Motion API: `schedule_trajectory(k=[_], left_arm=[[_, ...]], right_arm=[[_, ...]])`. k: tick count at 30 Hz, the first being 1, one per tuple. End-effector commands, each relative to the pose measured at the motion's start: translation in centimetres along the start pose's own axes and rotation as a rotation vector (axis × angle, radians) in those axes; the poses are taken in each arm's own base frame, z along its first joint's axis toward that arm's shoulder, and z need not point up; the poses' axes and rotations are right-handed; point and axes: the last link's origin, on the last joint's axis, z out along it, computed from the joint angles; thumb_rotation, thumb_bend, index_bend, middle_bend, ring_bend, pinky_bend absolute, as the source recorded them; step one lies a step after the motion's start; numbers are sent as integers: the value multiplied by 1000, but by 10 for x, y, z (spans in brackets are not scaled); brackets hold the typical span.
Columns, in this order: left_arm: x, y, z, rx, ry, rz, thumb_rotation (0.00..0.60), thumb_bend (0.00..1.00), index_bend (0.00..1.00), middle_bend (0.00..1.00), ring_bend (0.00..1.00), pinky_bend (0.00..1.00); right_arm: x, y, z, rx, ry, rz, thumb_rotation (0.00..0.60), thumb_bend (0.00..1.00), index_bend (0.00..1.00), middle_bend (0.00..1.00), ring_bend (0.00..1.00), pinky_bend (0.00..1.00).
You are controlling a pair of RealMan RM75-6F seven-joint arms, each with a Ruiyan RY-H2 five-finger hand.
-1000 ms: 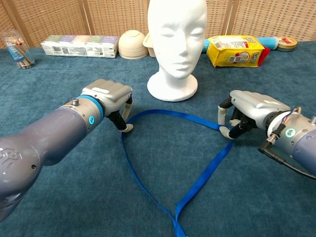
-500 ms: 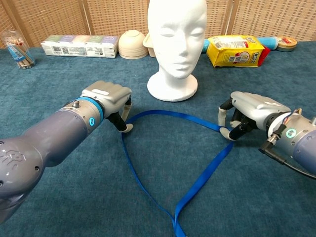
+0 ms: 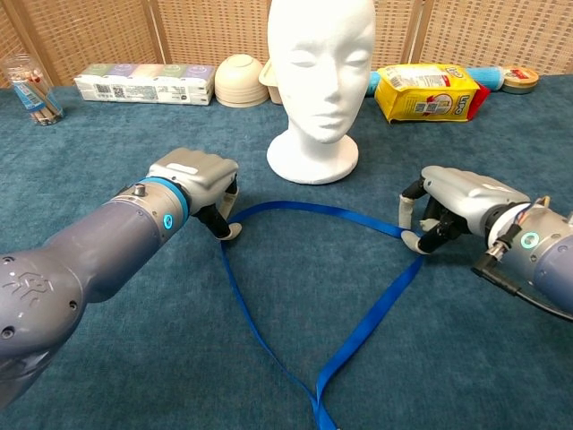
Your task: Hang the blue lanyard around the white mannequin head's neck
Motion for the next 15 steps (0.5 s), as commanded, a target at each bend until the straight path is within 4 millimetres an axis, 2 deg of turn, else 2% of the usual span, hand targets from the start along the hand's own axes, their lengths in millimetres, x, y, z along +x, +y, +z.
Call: schedule_trajectory(k=[1, 15], left_arm=[[0, -1, 1, 2, 1, 1, 482, 423, 667, 1000, 1000, 1000], [5, -8, 2, 6, 30, -4, 478, 438, 691, 1000, 1000, 1000]], right_arm=[[0, 0, 0, -1, 0, 2, 600, 527, 691, 990, 1000, 1000], [3, 0, 0, -1, 1, 19, 600, 527, 694, 994, 1000, 1000]])
